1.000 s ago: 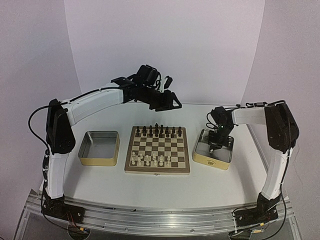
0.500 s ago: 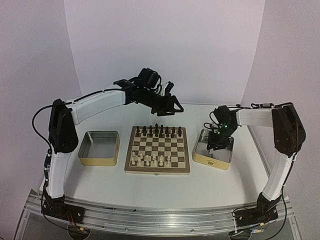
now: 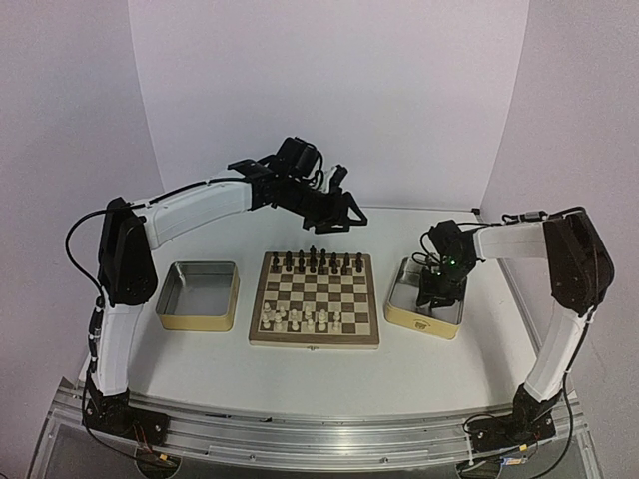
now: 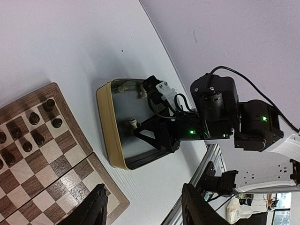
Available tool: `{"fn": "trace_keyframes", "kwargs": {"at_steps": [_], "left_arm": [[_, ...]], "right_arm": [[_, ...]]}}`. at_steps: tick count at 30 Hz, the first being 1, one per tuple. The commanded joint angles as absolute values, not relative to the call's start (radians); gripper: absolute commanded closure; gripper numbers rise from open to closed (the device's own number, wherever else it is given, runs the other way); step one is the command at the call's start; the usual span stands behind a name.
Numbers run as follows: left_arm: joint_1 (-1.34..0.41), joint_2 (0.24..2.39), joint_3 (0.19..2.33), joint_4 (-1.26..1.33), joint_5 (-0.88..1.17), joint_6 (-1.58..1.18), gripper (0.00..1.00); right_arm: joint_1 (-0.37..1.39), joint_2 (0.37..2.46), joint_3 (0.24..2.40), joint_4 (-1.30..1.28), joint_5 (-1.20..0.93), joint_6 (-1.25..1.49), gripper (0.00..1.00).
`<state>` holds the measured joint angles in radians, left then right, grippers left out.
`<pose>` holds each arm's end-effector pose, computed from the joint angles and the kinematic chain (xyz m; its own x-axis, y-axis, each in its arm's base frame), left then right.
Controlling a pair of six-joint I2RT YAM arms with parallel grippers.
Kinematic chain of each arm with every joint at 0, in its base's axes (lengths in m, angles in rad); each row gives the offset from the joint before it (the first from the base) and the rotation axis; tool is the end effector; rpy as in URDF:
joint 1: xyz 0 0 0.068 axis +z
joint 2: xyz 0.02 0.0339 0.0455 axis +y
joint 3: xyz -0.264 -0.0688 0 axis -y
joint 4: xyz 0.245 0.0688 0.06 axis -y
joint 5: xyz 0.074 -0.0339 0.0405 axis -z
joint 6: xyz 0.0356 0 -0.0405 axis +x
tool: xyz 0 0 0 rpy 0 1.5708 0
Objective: Set up the chess pieces on the board
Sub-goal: Pick up the chess piece from the storage box.
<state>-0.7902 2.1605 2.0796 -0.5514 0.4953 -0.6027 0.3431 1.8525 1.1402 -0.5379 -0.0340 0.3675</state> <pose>0.3404 -0.3677 0.3107 -0.8499 0.1494 -0.5053 0.5015 0.5237 -0.6887 0.3316 0.1197 0.1484 -0.9585 0.0389 -0.2825 -0.0021 0.9897 0.1433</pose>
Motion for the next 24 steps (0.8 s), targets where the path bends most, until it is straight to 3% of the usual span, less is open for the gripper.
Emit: {"fn": "trace_keyframes", "kwargs": {"at_steps": [1, 8, 18, 24], "left_arm": [[-0.787, 2.174, 2.119, -0.542, 0.504, -0.607, 0.47], [-0.785, 2.21, 2.174, -0.573, 0.512, -0.614, 0.47], [-0.769, 2.224, 2.179, -0.559, 0.548, -0.66, 0.47], [-0.769, 2.222, 2.165, -0.544, 0.556, -0.669, 0.47]], "right_arm": [[0.349, 1.806, 1.133, -0.51, -0.023, 0.437, 0.68], [0.349, 1.827, 1.152, -0.508, -0.046, 0.386, 0.87], [0.349, 1.867, 1.169, -0.509, -0.078, 0.323, 0.8], [0.355, 1.882, 1.154, -0.511, -0.061, 0.295, 0.85]]}}
